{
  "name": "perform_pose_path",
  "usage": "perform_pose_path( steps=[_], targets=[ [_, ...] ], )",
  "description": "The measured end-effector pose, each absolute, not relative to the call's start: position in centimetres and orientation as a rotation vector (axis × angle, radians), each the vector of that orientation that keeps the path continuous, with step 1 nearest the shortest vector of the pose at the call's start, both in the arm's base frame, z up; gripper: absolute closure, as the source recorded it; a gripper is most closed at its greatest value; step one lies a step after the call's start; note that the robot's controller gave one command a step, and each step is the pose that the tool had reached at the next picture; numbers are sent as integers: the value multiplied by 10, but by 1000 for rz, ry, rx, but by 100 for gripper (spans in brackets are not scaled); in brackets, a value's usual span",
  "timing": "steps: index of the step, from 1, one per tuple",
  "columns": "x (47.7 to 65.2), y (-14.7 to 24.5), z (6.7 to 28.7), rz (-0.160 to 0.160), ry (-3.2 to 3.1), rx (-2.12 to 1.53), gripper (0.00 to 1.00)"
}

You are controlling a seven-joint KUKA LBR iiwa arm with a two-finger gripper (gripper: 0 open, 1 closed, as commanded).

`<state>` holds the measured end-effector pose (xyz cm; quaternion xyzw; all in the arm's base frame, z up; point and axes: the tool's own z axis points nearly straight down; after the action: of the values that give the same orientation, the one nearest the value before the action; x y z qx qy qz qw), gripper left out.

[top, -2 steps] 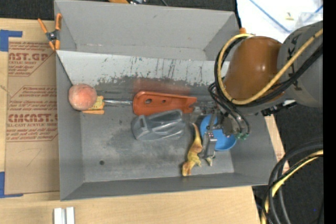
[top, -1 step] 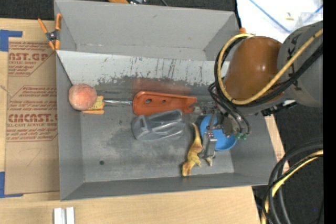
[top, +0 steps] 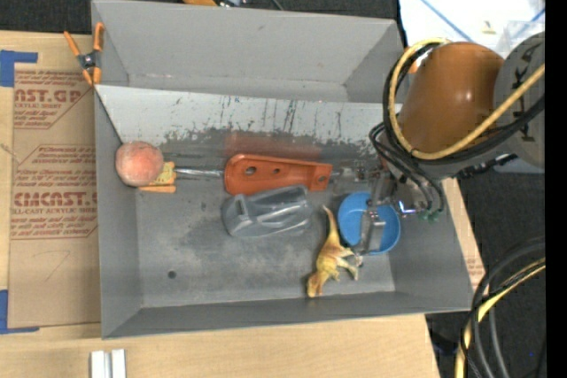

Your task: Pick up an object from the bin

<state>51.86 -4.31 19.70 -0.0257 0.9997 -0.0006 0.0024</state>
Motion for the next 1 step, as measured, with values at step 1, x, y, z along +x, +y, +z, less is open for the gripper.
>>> perform_pose_path(
  steps=[1],
  targets=[
    [544, -47, 143, 1, 3105, -466, 0]
  ],
)
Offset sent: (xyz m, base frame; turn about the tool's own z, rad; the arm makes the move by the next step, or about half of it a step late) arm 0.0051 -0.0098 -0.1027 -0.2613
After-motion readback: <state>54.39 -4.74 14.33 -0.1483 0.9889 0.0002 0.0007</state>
